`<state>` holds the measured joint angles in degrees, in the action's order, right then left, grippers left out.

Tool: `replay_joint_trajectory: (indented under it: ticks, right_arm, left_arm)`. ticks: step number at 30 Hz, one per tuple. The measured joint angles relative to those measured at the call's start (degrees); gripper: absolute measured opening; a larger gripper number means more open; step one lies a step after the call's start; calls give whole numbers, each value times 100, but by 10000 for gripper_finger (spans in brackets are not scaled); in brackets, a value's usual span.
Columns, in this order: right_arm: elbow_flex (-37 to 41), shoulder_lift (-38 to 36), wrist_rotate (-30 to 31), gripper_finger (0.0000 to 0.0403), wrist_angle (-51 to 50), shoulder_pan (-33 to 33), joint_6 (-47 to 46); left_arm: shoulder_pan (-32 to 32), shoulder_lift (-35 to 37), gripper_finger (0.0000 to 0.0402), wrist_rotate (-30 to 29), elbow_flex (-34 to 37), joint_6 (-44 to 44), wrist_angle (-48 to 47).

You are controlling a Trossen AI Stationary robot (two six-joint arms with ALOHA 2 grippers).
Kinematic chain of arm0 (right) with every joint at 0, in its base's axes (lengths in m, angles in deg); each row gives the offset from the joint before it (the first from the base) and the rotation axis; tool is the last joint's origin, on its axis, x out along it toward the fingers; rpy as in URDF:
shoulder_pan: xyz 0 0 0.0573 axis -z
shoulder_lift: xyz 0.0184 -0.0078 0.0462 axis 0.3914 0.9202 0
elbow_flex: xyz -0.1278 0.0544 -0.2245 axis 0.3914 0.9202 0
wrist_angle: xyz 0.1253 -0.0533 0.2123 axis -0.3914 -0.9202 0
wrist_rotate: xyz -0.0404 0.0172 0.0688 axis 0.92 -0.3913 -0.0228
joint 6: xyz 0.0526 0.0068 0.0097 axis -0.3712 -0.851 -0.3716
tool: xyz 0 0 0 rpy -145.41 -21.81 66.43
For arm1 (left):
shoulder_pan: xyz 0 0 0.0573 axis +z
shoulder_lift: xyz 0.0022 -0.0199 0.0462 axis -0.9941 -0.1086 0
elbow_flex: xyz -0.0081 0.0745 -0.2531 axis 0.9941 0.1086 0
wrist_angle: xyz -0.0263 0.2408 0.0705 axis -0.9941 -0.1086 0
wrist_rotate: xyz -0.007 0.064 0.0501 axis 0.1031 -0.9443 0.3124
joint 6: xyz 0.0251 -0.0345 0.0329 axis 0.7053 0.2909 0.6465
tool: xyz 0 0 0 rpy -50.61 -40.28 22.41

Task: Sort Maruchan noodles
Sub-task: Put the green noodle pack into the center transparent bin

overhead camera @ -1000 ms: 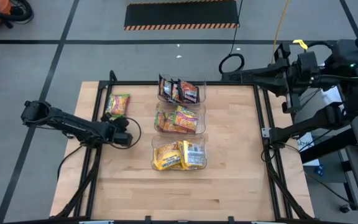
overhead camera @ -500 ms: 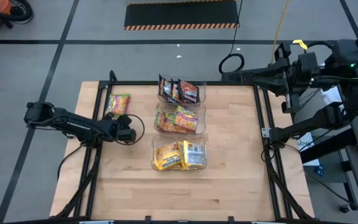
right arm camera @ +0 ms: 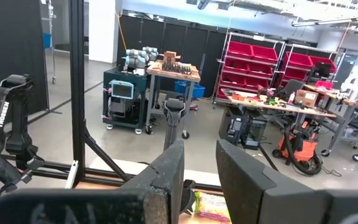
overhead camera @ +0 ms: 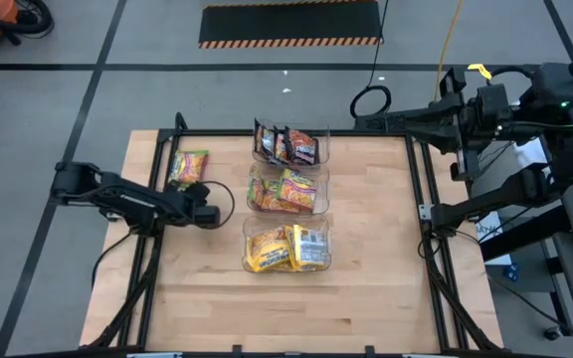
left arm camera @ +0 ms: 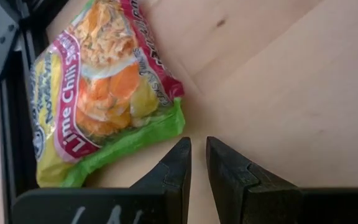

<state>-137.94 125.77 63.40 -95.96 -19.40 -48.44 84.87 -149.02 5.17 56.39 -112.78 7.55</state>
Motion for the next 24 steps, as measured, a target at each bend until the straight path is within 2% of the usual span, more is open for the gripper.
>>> replay_joint_trajectory:
  ticks: [11, 24]
  right_arm:
    - [0, -19, 0, 91, -4, 0, -2]
    - [0, -81, 2, 91, 116, 0, -14]
  left_arm:
    - [0, -251, 58, -482, 0, -95, 160]
    - [109, -250, 48, -389, 0, -231, 152]
